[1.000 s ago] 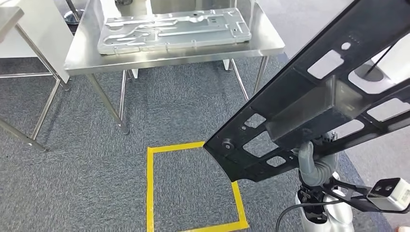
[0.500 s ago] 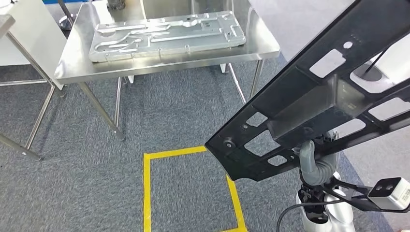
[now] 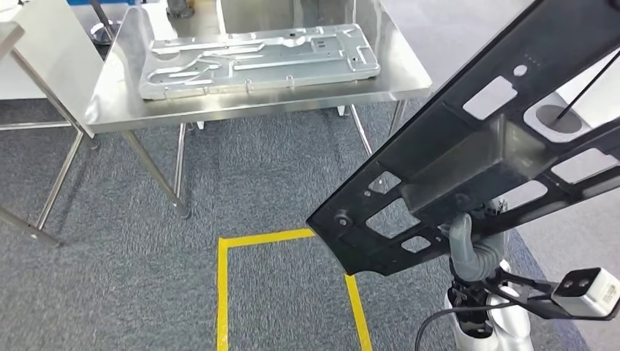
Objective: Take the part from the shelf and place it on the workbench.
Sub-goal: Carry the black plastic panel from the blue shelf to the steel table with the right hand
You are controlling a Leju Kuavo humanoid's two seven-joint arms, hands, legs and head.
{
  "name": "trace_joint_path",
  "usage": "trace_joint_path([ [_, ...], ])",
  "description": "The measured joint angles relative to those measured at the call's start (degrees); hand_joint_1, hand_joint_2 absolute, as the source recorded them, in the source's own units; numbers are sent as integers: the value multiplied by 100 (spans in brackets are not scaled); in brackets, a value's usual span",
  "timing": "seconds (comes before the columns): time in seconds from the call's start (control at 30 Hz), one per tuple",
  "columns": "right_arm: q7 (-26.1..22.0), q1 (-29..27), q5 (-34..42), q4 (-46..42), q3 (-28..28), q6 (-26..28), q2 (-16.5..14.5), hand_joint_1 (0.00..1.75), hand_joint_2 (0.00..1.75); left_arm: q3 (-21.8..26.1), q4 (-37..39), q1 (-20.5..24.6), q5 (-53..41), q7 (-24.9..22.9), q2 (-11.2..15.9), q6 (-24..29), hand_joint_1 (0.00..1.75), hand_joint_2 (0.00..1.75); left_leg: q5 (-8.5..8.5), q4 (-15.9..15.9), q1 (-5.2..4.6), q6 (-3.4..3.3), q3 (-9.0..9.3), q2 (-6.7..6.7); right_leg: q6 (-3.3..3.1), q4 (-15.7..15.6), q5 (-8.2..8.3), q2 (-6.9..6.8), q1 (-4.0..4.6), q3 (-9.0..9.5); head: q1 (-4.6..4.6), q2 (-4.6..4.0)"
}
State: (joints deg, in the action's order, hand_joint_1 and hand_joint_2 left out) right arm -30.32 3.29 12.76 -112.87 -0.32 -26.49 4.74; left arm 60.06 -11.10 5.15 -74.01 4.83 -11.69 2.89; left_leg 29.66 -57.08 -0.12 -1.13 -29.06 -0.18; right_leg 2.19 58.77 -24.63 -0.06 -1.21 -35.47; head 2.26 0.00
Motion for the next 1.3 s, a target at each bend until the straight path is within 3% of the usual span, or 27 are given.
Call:
trace_joint_path([
  [0.1, 4, 5, 21, 3, -2, -4, 1, 175, 175, 0, -1, 8, -1, -1, 1, 0, 0, 175, 72, 5, 1, 84, 48, 15, -119, -38, -81, 25, 8, 39, 1, 0],
  [0.17, 8, 20, 42, 2, -5, -9, 4, 175, 175, -1, -1, 17, -2, 2, 2, 0, 0, 175, 245, -306, 18, 145, -67, 18, -190, -89, -115, 22, -9, 122, 1, 0],
  [0.27, 19, 37, 57, 8, -5, -17, 7, 175, 175, 2, -1, 23, 8, 6, 2, -4, 0, 175, 667, -1508, 39, 204, -750, 16, -238, -113, -194, 9, -8, 233, 1, 0],
  [0.3, 29, 41, 59, 15, -4, -18, 7, 175, 175, 3, -1, 33, 11, 1, 2, -5, 0, 175, 677, -1764, 41, 209, -936, 16, -238, -112, -227, 10, -6, 273, 1, 0],
  [0.33, 40, 49, 59, 25, -3, -19, 7, 175, 175, 4, -1, 40, 13, -5, 3, -7, 0, 175, 552, -1788, 42, 205, -1013, 16, -235, -112, -263, 14, -5, 325, 1, 0],
  [0.37, 49, 61, 59, 33, 0, -19, 7, 175, 175, 4, -1, 46, 13, -17, 4, -5, 0, 175, 318, -1579, 42, 193, -977, 17, -228, -112, -304, 22, -5, 388, 1, 0],
  [0.43, 55, 100, 64, 43, 3, -19, 7, 175, 175, 5, -1, 27, 13, -40, 7, 0, 0, 175, -226, -798, 31, 143, -717, 14, -196, -113, -393, 43, 2, 511, 1, 0],
  [0.47, 55, 122, 68, 48, 4, -19, 7, 175, 175, 5, -1, 17, 13, -48, 8, 3, 0, 175, -367, -463, 19, 113, -593, 13, -169, -110, -428, 56, 10, 545, 0, 0],
  [0.5, 55, 139, 73, 52, 4, -19, 7, 175, 175, 5, 0, 11, 13, -51, 8, 3, 0, 175, -419, -268, 7, 83, -525, 11, -139, -112, -450, 64, 19, 556, -1, 0],
  [0.6, 57, 156, 76, 63, 7, -18, 5, 175, 175, 6, -1, 12, 13, -48, 8, 8, 0, 175, -377, -146, 2, -7, -488, 0, -42, -144, -479, 60, 25, 562, 0, 0],
  [0.67, 49, 157, 76, 64, 8, -12, 3, 175, 175, 7, -1, 11, 6, -29, 7, 15, 0, 175, -376, -79, 24, -76, -431, -3, 14, 59, -601, 46, 15, 485, 0, 0],
  [0.7, 39, 151, 75, 63, 8, -8, 2, 175, 175, 7, -1, 12, 2, -19, 7, 18, 0, 175, -366, -55, 31, -106, -397, -1, 34, 352, -731, 42, 9, 337, -1, 0],
  [0.77, 19, 113, 68, 63, 8, -3, 2, 175, 175, 7, -1, 10, -2, -6, 7, 19, 0, 175, -320, -49, 19, -145, -346, 3, 60, 1180, -1007, 38, 7, -149, -1, 0],
  [0.8, 10, 85, 62, 63, 8, -2, 2, 175, 175, 7, -1, 6, -3, -4, 7, 19, 0, 175, -292, -49, 12, -154, -315, 2, 67, 1480, -1043, 38, 6, -362, -1, 0],
  [0.83, 4, 58, 56, 63, 8, 1, 2, 175, 175, 7, -1, 1, -3, -4, 7, 18, 0, 175, -260, -50, 8, -157, -275, -2, 66, 1571, -961, 38, 6, -478, -1, 0],
  [0.87, -2, 36, 49, 63, 8, 3, 2, 175, 175, 7, -1, -5, -4, -4, 6, 15, 0, 175, -226, -50, 6, -152, -225, -7, 57, 1414, -763, 37, 6, -467, -1, 0],
  [0.93, -30, 2, 25, 62, 8, 7, 2, 175, 175, 7, -1, -12, -4, -5, 4, 8, 0, 175, -141, -50, 4, -125, -113, -16, 13, 637, -262, 31, 13, -181, -1, 0],
  [1.0, -62, -37, -8, 49, 8, 7, 2, 175, 175, 7, 0, -10, -4, -8, 3, 3, 0, 175, -60, -57, -10, -68, -47, -22, -45, 55, -46, 25, 46, 55, -1, 0],
  [1.07, -91, -94, -29, 23, 4, 4, 2, 175, 175, 7, 0, -8, -4, -17, 4, 1, 0, 175, -11, -37, -19, -6, -22, -20, -104, -41, -87, 37, 77, 92, -1, 0],
  [1.17, -161, -195, -30, -21, -10, -14, 3, 175, 175, 7, -3, -6, 3, -27, 11, -1, 0, 175, 129, -183, -19, 86, -17, -8, -197, -104, -115, 49, 24, 184, 0, 0],
  [1.2, -180, -218, -28, -33, -13, -22, 4, 175, 175, 7, -4, -6, 8, -27, 14, 0, 0, 175, 263, -446, -10, 118, -128, -6, -226, -125, -128, 46, 6, 224, 1, 0],
  [1.3, -197, -279, -30, -49, -15, -23, 5, 175, 175, 10, -4, -1, 19, -3, 14, -1, 0, 175, 667, -1577, 28, 180, -775, -4, -262, -129, -201, 40, 12, 299, 1, 0],
])
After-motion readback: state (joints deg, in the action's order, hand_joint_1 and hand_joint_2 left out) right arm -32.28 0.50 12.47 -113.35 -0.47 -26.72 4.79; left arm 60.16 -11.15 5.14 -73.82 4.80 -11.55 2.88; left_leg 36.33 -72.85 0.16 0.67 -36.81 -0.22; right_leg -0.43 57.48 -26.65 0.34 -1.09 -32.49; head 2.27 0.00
